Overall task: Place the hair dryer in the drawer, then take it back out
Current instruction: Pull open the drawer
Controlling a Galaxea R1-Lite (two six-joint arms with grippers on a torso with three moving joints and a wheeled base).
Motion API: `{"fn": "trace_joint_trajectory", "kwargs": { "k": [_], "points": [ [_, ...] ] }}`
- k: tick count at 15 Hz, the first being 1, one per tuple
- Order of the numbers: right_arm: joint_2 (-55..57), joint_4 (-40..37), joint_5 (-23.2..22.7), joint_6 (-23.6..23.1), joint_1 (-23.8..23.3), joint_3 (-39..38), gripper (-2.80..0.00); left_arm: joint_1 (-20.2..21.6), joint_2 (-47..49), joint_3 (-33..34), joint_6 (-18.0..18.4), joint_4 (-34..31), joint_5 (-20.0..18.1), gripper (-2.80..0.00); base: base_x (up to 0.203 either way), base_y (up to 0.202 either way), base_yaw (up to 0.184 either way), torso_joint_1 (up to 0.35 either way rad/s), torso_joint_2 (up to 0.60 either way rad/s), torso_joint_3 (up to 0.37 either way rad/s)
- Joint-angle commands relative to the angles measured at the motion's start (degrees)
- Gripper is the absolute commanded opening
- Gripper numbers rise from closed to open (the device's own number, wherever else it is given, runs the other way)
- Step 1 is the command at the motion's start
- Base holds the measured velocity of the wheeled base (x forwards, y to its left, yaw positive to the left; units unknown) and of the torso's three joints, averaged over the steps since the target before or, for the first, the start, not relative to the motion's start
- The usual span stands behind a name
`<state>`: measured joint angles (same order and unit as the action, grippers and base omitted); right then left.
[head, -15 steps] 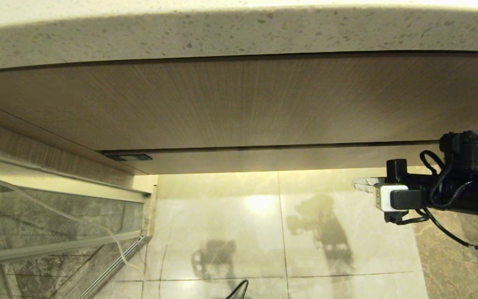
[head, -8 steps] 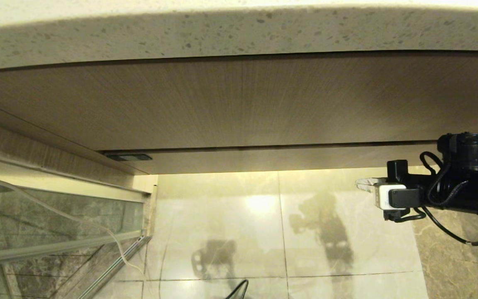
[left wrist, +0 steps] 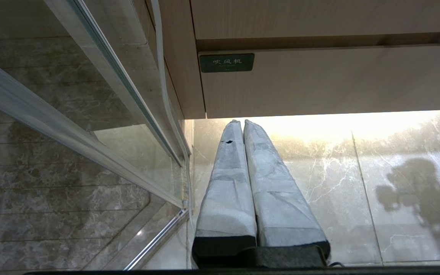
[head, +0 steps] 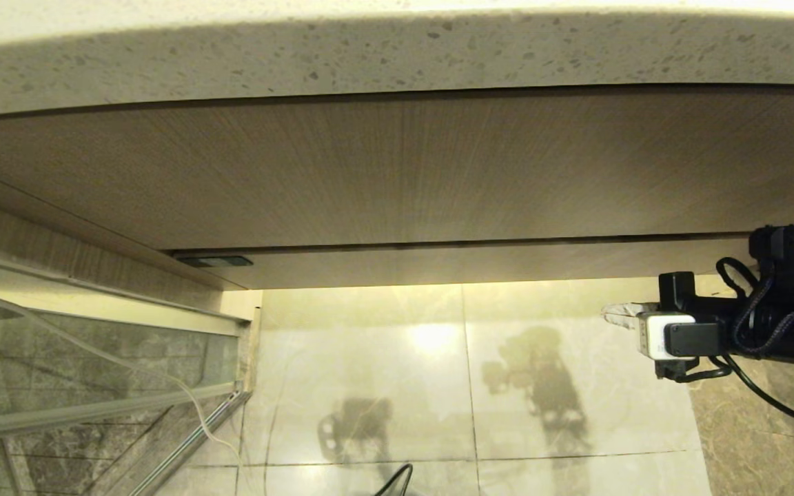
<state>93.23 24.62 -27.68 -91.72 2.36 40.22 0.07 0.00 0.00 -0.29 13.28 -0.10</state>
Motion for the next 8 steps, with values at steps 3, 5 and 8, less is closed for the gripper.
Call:
{"fn": "trace_joint_trajectory", "kwargs": {
  "k": [3, 5, 8],
  "points": [
    [-1.6, -0.2, -0.2, -0.5, -0.4, 0.0, -2.8, 0.0, 0.0, 2.3, -0.1, 0.1, 0.0, -2.8, 0.0, 0.0, 0.0, 0.0, 0.0, 0.0],
    [-2.5, -0.6, -0.2, -0.5, -0.6, -0.1, -2.8, 0.0, 0.0, 2.3, -0.1, 0.1, 0.0, -2.8, 0.0, 0.0, 0.0, 0.0, 0.0, 0.0],
    [-4.0, -2.8, -0.3, -0.8, -0.8, -0.3, 0.0, 0.0, 0.0, 2.3, -0.1, 0.1, 0.0, -2.8, 0.0, 0.0, 0.0, 0.0, 0.0, 0.0]
  ]
}}
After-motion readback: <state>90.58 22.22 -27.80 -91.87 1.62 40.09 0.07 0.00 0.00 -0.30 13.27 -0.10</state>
